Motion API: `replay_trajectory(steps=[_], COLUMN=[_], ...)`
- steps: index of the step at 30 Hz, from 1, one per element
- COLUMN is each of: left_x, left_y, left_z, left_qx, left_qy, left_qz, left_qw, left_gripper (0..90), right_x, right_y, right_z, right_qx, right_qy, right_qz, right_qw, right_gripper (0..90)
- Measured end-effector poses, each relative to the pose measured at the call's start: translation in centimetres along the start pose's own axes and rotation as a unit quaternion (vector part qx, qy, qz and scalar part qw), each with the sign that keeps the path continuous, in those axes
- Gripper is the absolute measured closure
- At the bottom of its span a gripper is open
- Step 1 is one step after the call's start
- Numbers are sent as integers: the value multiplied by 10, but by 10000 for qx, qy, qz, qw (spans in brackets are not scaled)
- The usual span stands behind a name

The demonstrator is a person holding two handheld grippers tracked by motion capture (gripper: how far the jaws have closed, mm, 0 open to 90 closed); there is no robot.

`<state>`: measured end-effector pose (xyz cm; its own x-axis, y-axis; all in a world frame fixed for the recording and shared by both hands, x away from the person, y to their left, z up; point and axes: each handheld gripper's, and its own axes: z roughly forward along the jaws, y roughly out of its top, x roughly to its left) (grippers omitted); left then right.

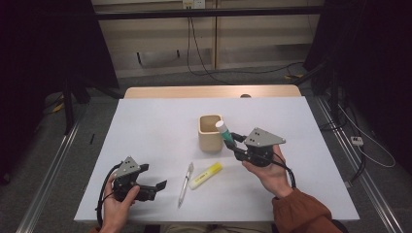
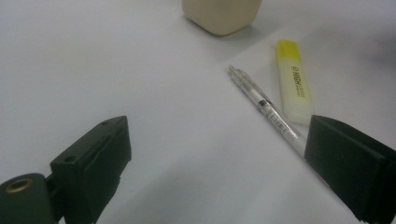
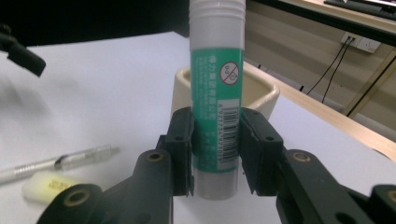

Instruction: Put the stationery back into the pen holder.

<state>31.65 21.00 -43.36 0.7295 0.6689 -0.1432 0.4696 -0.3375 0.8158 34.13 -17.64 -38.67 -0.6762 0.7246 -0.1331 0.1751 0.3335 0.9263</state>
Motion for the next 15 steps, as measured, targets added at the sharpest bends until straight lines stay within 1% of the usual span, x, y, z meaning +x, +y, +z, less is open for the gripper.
replay_trajectory(steps=[6,11,15], left_x=[0,0,0], left_y=[0,0,0], left_z=[0,1,1], left_qx=[-1,-27,4], left_qy=[7,-18,1], left_qz=[24,1,26], left_qw=[10000,10000,10000], left_gripper=[73,73,73], right_x=[-5,-10,-13], right_y=[14,22,27], right_z=[6,10,14], right_qx=[-237,-428,-537], right_qy=[39,69,105], right_qz=[174,365,449], right_qw=[9996,9984,9975], right_gripper=[672,672,673])
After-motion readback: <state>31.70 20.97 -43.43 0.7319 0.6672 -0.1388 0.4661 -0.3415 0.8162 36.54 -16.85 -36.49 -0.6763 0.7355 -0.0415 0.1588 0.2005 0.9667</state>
